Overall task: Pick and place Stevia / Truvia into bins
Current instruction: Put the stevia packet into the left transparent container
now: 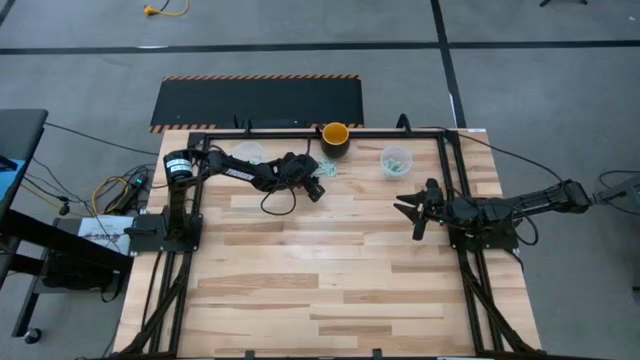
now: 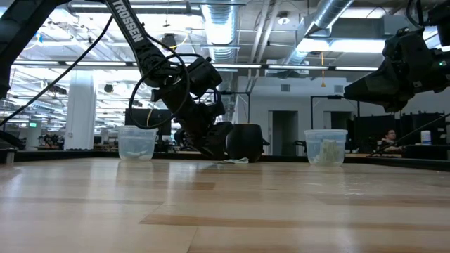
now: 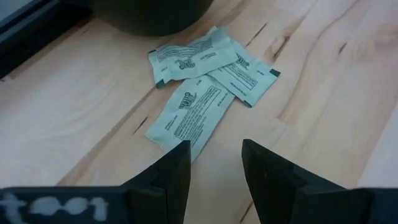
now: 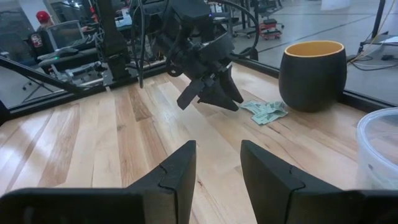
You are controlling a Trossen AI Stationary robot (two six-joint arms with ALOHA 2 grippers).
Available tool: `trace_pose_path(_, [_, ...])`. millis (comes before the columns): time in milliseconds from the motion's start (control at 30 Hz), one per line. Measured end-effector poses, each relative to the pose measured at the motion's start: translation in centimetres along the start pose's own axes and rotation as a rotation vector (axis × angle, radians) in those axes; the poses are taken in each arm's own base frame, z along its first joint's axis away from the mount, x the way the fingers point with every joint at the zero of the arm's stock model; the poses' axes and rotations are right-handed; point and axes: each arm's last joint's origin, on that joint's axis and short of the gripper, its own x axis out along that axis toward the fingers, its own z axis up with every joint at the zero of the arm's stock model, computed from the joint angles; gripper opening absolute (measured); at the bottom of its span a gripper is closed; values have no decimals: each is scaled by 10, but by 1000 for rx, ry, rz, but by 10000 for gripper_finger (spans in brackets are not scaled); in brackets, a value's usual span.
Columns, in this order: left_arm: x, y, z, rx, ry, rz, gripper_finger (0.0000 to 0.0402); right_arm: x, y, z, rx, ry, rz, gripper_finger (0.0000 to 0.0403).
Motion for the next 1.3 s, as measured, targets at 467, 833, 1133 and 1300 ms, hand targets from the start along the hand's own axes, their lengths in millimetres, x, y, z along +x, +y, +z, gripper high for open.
trace_pose_path(467, [0, 1, -2, -20, 14, 35, 5, 0, 0, 0, 0, 1, 0, 121])
trace_pose_path(833, [0, 0, -5, -29, 47, 12, 0, 0, 0, 0, 0, 1, 1, 121])
trace_pose_path(1133, [-3, -11, -5, 51, 14, 34, 0, 0, 0, 0, 0, 1, 2, 121])
trace_pose_path(1300, [-5, -15, 1, 138, -54, 36, 0, 0, 0, 0, 0, 1, 2, 121])
